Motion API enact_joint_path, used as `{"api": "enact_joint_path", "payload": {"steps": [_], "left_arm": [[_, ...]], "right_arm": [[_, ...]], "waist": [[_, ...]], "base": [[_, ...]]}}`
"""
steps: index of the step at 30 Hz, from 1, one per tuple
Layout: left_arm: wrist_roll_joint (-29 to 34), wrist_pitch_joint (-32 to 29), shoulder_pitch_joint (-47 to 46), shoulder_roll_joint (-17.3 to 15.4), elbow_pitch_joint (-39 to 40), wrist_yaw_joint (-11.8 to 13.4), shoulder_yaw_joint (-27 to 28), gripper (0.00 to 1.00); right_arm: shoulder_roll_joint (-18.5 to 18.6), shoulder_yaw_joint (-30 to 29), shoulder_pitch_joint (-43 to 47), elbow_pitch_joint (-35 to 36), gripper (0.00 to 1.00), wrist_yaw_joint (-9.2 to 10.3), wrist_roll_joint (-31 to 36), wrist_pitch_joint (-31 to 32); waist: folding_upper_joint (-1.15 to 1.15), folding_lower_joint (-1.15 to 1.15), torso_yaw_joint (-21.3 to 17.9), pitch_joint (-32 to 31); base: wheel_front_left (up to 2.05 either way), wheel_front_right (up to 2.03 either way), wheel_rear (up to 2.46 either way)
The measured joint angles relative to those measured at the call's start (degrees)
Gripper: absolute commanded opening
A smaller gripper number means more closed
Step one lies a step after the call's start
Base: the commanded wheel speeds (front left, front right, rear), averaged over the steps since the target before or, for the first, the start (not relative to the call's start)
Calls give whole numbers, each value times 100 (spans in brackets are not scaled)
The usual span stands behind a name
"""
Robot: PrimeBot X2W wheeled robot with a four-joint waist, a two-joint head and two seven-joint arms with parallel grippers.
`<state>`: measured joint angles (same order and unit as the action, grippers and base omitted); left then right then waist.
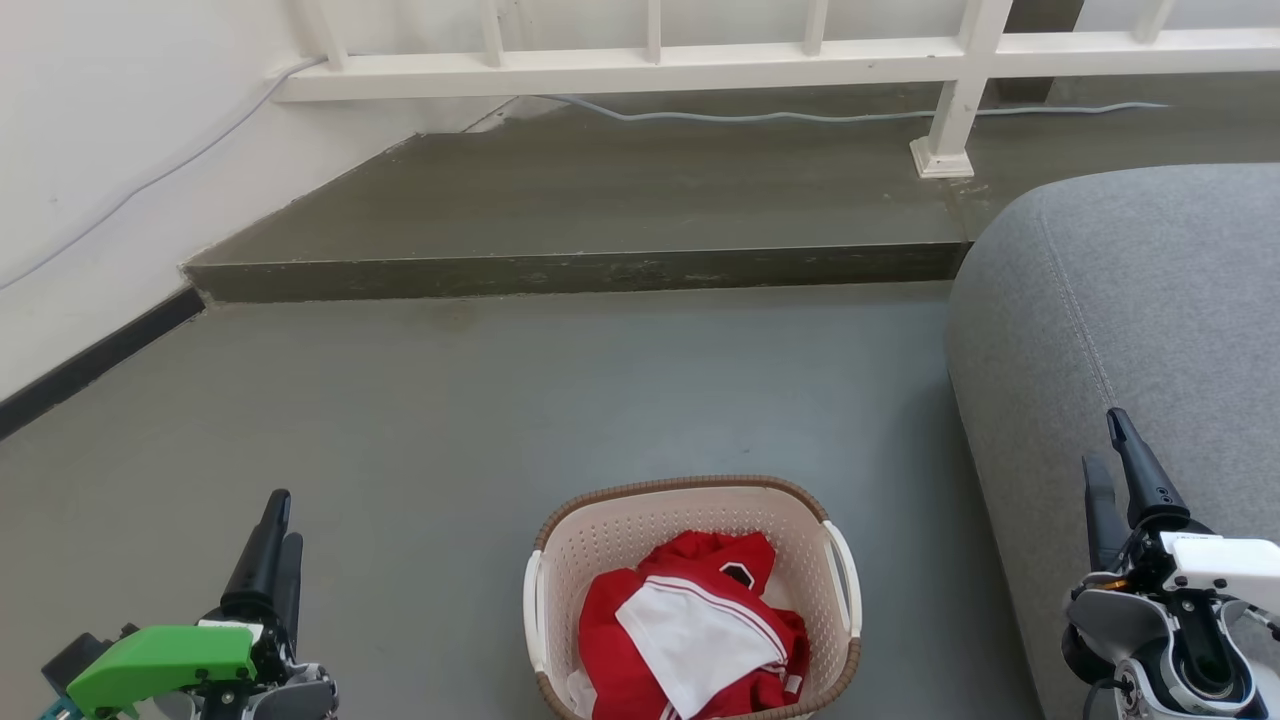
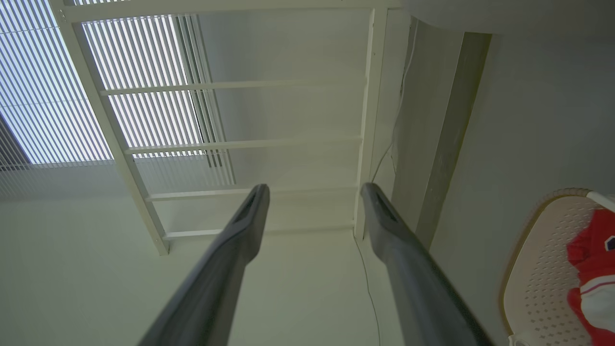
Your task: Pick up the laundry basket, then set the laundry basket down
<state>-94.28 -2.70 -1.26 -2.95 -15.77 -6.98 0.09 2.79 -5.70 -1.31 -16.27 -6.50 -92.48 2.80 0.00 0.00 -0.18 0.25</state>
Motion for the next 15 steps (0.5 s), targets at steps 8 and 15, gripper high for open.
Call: {"api": "enact_joint_path", "payload": {"steps": [8, 15], "left_arm": [[447, 188, -72, -25, 129, 0, -172, 100], [1117, 382, -147, -221, 165, 0, -346, 100]], "right_arm": [[105, 42, 0, 57, 100, 0, 408, -172], [282, 109, -2, 132, 100, -1, 1016, -345]], "waist": [[0, 0, -10, 15], [0, 0, -19, 37]], "base": [[0, 0, 0], [0, 0, 0]]}}
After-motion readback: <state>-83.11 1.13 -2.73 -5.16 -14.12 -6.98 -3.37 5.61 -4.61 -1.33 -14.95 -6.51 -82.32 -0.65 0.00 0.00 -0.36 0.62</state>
